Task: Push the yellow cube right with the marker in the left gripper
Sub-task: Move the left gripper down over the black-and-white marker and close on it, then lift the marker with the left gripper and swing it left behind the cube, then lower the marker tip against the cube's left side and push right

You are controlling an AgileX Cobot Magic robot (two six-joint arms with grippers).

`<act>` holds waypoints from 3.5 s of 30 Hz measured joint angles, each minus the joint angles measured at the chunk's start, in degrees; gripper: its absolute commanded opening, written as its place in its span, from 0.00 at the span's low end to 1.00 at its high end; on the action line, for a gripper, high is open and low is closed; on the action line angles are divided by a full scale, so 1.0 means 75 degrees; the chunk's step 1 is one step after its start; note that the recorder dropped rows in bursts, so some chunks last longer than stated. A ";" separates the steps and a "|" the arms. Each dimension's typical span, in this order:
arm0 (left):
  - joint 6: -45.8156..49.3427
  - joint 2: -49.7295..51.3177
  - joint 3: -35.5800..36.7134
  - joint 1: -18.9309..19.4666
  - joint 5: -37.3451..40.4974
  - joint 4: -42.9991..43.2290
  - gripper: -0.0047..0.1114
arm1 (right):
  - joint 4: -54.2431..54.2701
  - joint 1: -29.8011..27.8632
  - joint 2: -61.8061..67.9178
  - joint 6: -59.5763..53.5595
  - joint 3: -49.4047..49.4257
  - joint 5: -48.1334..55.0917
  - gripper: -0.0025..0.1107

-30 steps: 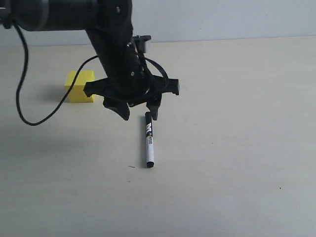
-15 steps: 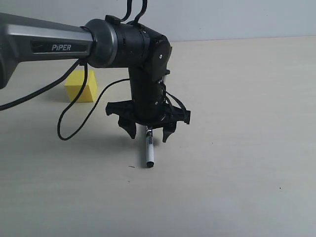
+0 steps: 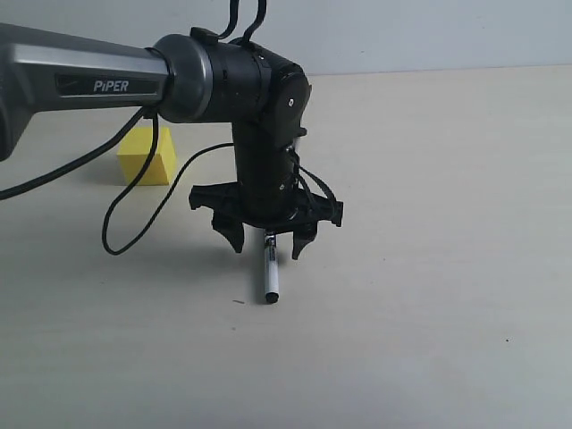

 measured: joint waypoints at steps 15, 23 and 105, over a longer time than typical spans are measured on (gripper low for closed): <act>-0.0021 0.0031 0.0000 0.0000 0.0000 0.0000 0.50 | 0.0000 0.0000 0.0000 0.0000 0.0000 0.0000 0.02; -0.0033 0.0204 0.0000 0.0000 -0.0084 0.0000 0.50 | 0.0000 0.0000 0.0000 0.0000 0.0000 0.0000 0.02; 1.7575 0.0402 -0.1207 0.6355 -0.0346 -0.0771 0.04 | 0.0000 0.0000 0.0000 0.0000 0.0000 0.0000 0.02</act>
